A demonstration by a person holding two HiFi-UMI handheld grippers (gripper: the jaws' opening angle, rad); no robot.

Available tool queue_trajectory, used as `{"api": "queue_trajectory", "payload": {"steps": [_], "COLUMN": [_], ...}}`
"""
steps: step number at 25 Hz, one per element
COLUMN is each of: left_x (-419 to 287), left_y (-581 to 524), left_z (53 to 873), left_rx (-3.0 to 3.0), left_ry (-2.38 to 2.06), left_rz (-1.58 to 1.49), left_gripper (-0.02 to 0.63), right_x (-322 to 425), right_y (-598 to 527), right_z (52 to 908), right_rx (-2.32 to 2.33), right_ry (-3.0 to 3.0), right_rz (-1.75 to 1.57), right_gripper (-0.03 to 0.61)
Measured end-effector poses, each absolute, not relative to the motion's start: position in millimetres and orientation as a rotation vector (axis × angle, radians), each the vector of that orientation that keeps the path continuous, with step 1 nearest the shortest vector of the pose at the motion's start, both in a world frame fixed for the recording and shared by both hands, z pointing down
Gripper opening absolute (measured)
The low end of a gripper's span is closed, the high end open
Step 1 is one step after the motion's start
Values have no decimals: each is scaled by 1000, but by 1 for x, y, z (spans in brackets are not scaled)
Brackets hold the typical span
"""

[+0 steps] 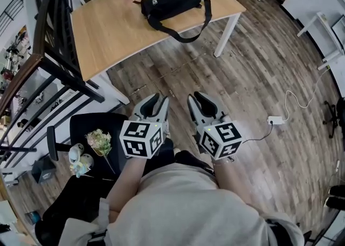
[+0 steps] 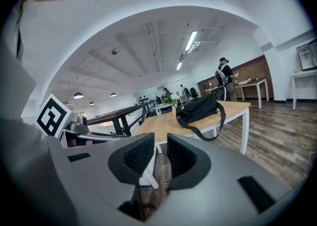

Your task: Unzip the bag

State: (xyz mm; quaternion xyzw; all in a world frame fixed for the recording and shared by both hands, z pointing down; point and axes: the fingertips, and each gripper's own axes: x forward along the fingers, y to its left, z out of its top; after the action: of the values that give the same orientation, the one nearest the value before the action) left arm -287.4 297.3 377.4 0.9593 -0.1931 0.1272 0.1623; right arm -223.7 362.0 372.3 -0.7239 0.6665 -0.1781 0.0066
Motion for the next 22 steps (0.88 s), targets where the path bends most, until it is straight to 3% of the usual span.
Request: {"api": "queue_trajectory", "payload": {"steps": [7, 22], "left_x": [-258, -167], "left_y": [249, 89], "left_z": [389, 369], "left_rx": [2711, 2753], "left_ry": [-527, -451], "left_rz": [345, 300], "left_gripper": [106, 104], "right_x": [-195, -116], "right_y": [324, 153], "right_z": [387, 373], "right_rx": [-2291, -2341], "right_ry": [2087, 2129], "right_rz": [-608, -558], "right_gripper": [104, 106]}}
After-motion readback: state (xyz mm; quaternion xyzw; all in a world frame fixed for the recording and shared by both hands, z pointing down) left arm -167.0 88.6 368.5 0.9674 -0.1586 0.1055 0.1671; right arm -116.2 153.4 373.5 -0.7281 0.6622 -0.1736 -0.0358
